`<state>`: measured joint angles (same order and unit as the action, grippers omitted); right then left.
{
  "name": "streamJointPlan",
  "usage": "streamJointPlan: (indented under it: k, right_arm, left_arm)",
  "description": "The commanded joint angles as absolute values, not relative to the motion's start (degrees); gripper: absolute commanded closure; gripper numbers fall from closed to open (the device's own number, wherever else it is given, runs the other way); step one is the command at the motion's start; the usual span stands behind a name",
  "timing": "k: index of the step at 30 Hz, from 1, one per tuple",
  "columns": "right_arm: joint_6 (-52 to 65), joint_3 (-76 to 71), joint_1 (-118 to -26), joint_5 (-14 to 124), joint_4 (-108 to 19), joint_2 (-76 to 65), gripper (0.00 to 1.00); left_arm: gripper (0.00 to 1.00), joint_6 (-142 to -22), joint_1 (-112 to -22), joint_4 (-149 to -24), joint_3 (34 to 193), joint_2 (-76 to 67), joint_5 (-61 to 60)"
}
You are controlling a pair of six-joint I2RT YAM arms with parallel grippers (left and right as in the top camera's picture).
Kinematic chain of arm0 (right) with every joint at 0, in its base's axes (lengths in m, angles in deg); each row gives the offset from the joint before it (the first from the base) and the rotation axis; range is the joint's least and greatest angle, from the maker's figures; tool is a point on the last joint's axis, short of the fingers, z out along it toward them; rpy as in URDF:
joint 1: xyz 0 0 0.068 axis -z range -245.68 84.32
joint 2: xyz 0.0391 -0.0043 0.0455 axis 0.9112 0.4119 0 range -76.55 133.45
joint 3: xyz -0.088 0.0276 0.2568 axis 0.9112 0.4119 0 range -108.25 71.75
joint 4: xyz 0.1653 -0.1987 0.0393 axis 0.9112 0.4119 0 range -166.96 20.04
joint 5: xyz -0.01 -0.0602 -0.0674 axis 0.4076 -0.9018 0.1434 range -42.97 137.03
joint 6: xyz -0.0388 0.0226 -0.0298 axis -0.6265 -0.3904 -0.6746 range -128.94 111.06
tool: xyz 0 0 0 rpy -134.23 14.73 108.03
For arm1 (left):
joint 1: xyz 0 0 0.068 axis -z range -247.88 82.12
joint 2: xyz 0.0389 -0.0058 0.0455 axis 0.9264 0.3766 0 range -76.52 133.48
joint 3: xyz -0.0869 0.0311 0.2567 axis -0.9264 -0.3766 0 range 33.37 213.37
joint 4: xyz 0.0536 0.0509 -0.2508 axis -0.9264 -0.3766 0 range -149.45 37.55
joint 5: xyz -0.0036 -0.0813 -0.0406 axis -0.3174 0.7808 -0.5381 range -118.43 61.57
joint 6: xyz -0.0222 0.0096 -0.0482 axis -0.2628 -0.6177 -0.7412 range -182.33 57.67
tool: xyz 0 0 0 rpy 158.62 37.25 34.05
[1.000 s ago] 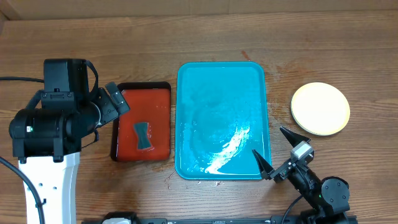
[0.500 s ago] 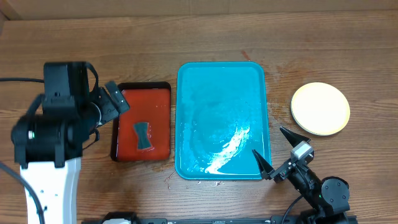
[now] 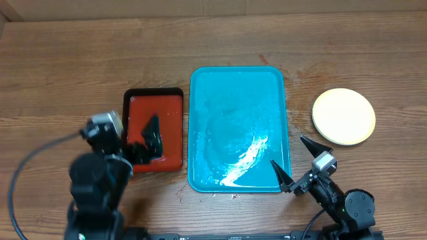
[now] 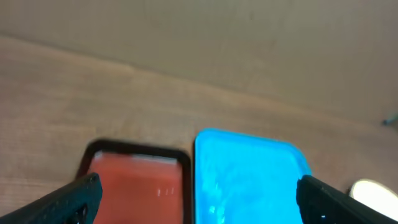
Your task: Clean dirty plates on tray and stack at the side
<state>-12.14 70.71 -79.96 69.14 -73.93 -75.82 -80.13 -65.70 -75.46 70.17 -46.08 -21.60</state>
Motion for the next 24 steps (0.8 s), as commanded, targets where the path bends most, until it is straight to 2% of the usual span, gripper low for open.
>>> streamJointPlan:
  k: [1,11,20,24]
  right_arm:
    - [-11.92,71.30,-80.22,68.94,-74.08,-76.39,0.00]
    - [-11.92,71.30,-80.22,68.92,-74.08,-76.39,0.00]
    - [-11.92,71.30,-80.22,68.94,-74.08,-76.39,0.00]
    - [-11.92,71.30,-80.22,68.92,-74.08,-76.39,0.00]
  left_arm:
    - [0.00,-77.38,-65.44,-72.40,62.70,-54.45,-20.22]
    - [0.00,-77.31,-65.44,-64.96,45.04,-76.73,-24.46]
    - [0.00,-77.38,-65.27,-54.93,34.30,-76.35,-24.40]
    - [0.00,-77.31,-65.27,-56.48,33.65,-76.35,-24.57]
